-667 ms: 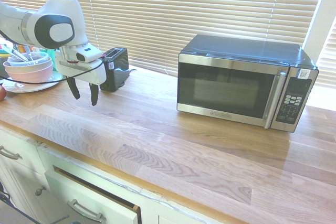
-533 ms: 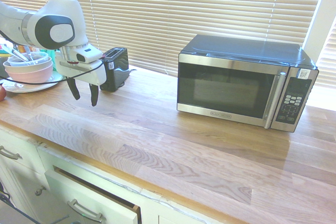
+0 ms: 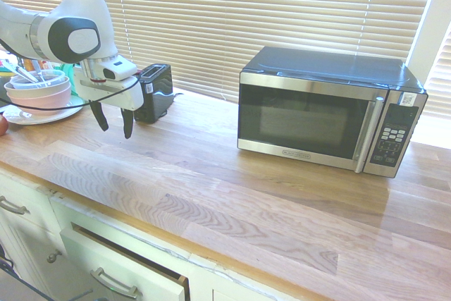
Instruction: Press the toaster
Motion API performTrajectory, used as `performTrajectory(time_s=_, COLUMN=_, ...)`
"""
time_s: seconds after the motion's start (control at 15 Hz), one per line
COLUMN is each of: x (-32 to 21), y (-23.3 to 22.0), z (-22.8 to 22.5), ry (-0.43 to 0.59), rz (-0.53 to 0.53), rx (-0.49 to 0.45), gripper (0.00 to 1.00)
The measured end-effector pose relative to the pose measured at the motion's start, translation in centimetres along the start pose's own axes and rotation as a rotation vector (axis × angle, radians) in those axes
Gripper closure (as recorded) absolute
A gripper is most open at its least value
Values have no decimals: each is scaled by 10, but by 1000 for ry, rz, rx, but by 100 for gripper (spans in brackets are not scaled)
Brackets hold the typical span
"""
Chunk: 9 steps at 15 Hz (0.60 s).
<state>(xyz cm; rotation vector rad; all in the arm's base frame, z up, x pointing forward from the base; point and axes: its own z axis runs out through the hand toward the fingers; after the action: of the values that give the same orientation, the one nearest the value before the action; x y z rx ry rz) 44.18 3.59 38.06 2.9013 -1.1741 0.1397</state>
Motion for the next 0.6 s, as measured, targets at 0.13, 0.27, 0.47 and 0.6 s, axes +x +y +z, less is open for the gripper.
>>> performTrajectory(time_s=0.13, x=1, y=-21, z=-7, ry=19, rz=-36, rx=10, gripper=0)
performTrajectory(time_s=0.27, x=8, y=-48, z=-22, ry=47, rz=-65, rx=37, gripper=0)
performTrajectory(time_s=0.47, x=7, y=-100, z=-51, ry=74, rz=-110, rx=84, gripper=0)
performTrajectory(time_s=0.6, x=7, y=-128, z=-62, ry=80, rz=-121, rx=115, gripper=0)
